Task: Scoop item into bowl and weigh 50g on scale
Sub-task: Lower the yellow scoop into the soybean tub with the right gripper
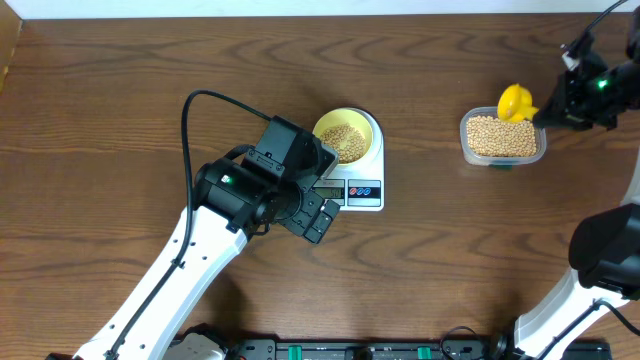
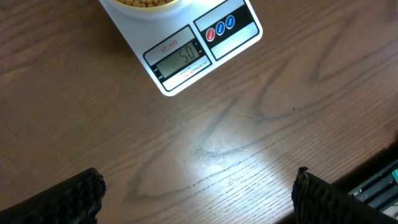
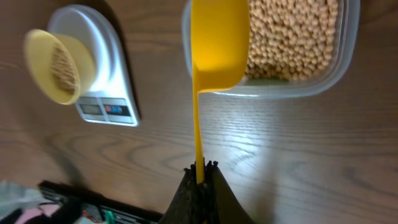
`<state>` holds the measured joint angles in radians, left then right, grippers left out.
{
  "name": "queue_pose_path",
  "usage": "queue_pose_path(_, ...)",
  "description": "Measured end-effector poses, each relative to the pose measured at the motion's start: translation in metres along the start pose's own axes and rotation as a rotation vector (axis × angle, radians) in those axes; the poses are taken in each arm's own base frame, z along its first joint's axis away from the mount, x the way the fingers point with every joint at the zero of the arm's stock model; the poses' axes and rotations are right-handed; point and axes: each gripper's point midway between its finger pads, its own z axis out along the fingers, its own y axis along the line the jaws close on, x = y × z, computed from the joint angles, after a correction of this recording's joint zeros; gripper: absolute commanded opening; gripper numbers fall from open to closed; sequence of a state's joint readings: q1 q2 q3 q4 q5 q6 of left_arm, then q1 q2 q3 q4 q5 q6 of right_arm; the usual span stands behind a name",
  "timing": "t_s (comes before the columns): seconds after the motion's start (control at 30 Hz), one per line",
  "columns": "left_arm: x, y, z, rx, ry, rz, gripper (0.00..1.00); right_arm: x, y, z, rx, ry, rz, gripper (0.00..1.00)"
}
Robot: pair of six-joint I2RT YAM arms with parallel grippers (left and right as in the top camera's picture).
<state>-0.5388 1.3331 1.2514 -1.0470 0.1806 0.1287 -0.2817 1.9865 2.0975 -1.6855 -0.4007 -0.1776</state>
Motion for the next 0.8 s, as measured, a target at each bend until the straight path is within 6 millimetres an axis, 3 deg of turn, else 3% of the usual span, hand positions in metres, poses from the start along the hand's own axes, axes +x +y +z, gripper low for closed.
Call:
queue_pose_path(0.17, 0.0, 0.0, 0.0, 0.0, 0.0, 0.0, 0.98, 0.005, -0.004, 0.02, 0.082, 0.055, -0.024, 0.02)
queue_pose_path(0.33, 0.0, 0.0, 0.0, 0.0, 0.0, 0.0, 0.98, -0.005, -0.001, 0.033, 0.199, 0.047, -0.088, 0.01)
queue_pose_path(0.6, 0.0, 0.0, 0.0, 0.0, 0.0, 0.0, 0.98, -0.004, 0.004, 0.038, 0.363, 0.067, -0.135, 0.01)
queue_pose_path(0.8, 0.0, 0.0, 0.0, 0.0, 0.0, 0.0, 0.98, -0.004, -0.005, 0.034, 0.482, 0.073, -0.13, 0.01)
